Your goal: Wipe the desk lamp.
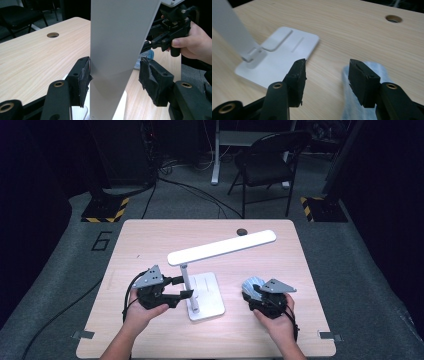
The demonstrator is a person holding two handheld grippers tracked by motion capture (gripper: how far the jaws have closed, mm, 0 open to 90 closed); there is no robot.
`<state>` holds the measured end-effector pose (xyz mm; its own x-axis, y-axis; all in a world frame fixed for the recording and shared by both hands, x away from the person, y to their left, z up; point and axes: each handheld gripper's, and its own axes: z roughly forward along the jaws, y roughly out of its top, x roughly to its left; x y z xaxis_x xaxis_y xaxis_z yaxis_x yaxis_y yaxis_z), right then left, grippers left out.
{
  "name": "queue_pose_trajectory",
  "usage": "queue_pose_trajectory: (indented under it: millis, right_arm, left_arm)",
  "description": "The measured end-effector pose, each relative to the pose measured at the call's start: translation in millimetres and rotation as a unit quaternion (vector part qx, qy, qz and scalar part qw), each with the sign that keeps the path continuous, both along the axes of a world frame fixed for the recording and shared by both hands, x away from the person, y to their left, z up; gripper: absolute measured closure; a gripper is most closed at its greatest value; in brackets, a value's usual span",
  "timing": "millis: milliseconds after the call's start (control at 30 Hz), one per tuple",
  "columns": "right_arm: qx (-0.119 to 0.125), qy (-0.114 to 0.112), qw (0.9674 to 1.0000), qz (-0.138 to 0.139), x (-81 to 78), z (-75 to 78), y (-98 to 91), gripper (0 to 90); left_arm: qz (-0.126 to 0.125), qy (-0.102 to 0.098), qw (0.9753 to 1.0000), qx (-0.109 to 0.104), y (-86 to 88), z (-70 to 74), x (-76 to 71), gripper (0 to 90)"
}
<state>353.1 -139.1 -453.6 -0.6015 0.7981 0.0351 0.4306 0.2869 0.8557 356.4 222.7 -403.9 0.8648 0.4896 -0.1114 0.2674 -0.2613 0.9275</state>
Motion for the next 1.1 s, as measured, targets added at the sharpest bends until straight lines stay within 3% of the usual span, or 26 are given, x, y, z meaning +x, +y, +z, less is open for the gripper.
queue_pose_trajectory:
  millis: [200, 467, 700, 1100]
  right_arm:
    - [0.029, 0.009, 0.9980, 0.055, -2.8, 6.9, 33.4, 48.7]
    - [0.033, 0.019, 0.9923, 0.118, -3.7, 3.1, 78.2, 48.6]
    - [0.029, 0.022, 0.9891, 0.143, -4.8, -1.3, 100.0, 48.7]
    - [0.035, 0.037, 0.9843, 0.169, -5.5, -10.2, 121.4, 48.4]
  left_arm:
    - [-0.005, 0.001, 1.0000, -0.005, 1.4, 2.5, 2.6, 42.8]
    - [-0.013, -0.002, 0.9999, -0.005, -14.1, 5.9, 13.1, 38.4]
    - [-0.016, -0.001, 0.9999, -0.001, -15.9, 6.7, 12.8, 38.0]
    - [-0.026, -0.003, 0.9997, 0.001, -16.7, 6.9, 6.0, 38.7]
